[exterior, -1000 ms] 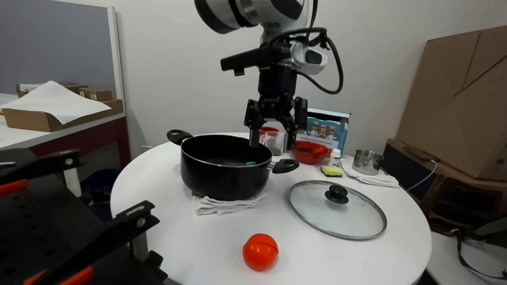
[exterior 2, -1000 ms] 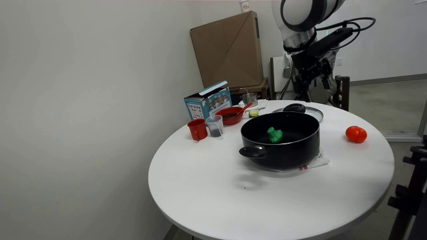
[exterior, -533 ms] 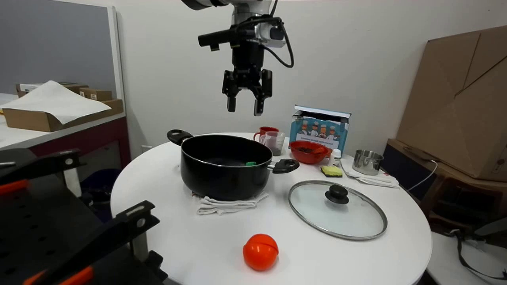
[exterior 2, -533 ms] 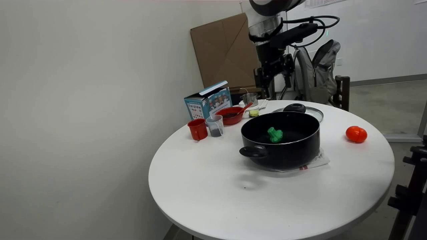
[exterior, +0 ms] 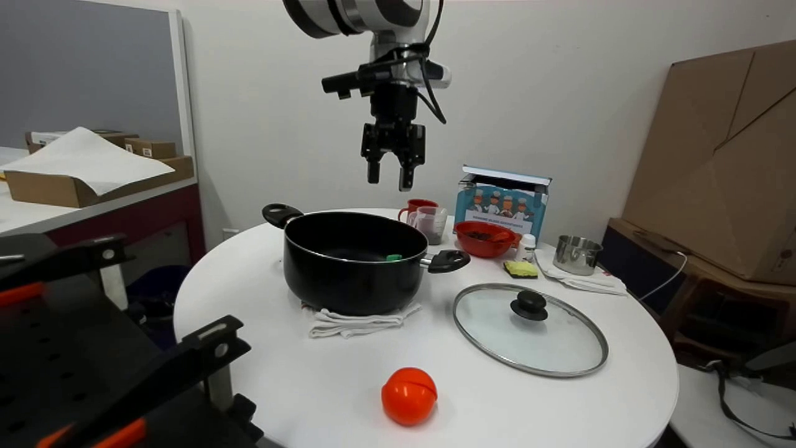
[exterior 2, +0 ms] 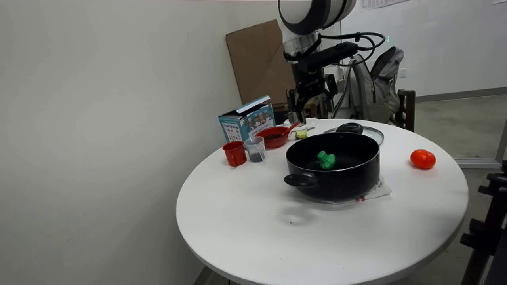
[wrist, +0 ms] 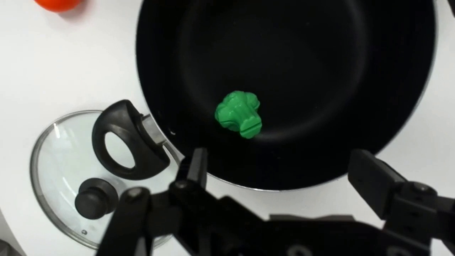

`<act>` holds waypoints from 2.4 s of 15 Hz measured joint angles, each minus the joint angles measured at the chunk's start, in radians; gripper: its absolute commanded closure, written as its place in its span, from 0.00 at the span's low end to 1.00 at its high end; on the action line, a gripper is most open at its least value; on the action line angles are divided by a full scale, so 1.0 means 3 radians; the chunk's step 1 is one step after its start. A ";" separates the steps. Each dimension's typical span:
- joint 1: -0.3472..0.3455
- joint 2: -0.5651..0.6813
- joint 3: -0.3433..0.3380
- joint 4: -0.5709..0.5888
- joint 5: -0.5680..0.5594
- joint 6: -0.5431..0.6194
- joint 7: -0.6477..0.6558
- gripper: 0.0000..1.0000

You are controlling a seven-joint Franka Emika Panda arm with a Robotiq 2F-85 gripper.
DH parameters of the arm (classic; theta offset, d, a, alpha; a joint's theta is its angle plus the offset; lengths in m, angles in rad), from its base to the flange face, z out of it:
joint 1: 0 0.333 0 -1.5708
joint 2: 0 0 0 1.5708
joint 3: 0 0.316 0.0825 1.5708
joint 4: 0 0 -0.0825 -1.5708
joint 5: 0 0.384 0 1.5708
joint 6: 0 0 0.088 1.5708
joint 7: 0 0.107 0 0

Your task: Take the lid off the pot, put its contents om the table, then place the lid on the pot

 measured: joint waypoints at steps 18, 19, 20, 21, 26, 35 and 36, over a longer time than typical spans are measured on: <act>0.0021 0.0891 -0.0369 0.0463 0.0088 0.0128 0.0069 0.00; 0.0034 0.0916 -0.0379 0.0483 0.0084 0.0128 0.0069 0.00; 0.0050 0.0935 -0.0386 0.0498 0.0079 0.0128 0.0069 0.00; 0.0064 0.0943 -0.0388 0.0512 0.0078 0.0123 0.0066 0.00; 0.0143 0.0861 -0.0271 0.0541 0.0084 0.0123 0.0038 0.00; 0.0309 0.0743 -0.0007 0.0458 0.0088 0.0120 0.0032 0.00; 0.0310 0.0753 -0.0018 0.0449 0.0088 0.0120 0.0032 0.00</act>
